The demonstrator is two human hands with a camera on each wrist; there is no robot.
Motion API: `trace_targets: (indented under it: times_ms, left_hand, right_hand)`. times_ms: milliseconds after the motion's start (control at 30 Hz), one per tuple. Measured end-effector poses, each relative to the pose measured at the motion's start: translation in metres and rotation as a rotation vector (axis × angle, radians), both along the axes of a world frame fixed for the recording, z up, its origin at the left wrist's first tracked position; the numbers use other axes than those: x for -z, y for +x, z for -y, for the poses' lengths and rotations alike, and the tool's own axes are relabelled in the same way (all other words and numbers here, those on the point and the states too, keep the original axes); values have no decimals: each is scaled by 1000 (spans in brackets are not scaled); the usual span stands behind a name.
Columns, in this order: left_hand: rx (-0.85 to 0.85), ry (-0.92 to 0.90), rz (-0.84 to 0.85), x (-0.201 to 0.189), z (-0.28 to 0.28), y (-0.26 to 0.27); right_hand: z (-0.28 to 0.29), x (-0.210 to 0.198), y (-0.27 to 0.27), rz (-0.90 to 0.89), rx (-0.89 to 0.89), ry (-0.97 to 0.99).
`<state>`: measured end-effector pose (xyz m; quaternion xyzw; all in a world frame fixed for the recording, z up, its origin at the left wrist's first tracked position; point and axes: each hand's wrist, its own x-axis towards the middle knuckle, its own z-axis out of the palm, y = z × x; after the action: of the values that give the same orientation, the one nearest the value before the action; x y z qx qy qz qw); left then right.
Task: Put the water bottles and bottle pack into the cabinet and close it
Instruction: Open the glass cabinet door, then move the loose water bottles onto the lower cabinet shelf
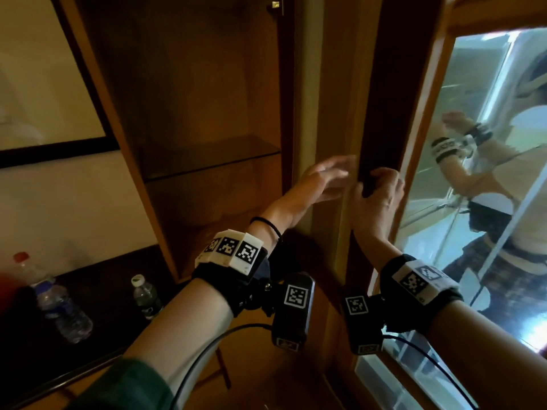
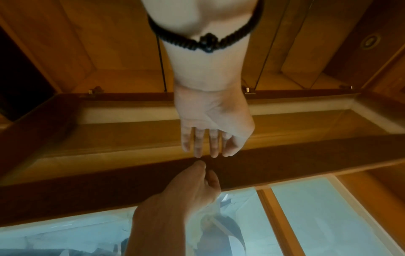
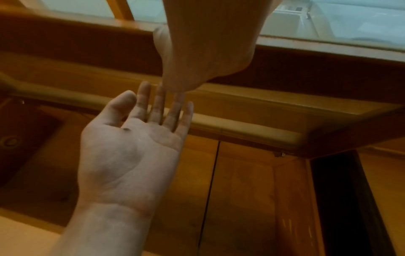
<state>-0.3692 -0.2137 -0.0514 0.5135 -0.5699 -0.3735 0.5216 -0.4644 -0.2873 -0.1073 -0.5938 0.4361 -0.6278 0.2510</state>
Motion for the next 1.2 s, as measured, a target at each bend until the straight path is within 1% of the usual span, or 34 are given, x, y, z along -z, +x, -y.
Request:
trace_targets:
  times_ms: [67,167,233,300,467,567,667,767,833,967,1033,1100,1200]
  left_hand:
    - [-60,8,-14,6,-18,22]
    - [-181,42,-11,20,-50,65]
    - [-289,75,-9,32,-74,99]
    - [-391,122,-35,46,-98,136]
    - [-597,271,-180,93,-168,225]
    - [-737,307,-250,126,-214,264]
    - [-853,352,-293,153,-253,296]
    - [-951,402,-325,174,-284,322]
    - [-1019,418,-340,185,-302,337]
    - [-1211,417,-321,200,-330,365]
    - [-1284,411,-210,202,-338,381]
    - [-1313,430,-75,204,-341,400]
    - [-1346,523,54,219,-339,437]
  right_hand:
    - [-11,4,23,-16,-158,23]
    - [-34,16,62,-69,-476,230]
    - [-52,25,91,-149,-634,385]
    - [-69,37,122,-249,-725,504]
    - [-117,69,195,-476,-911,729]
    - [-148,85,230,-614,-1047,800]
    - [-175,101,259,-733,-1185,808]
    - [-195,114,288,-823,-1256,821]
    - [-205,122,307,-852,-1286,827]
    - [-214,136,351,-851,-1240,782]
    - [-214,142,374,-840,-1229,762]
    - [-209,150,397,-896,-1256,701]
    - [-196,160,429,-972,-1280,600]
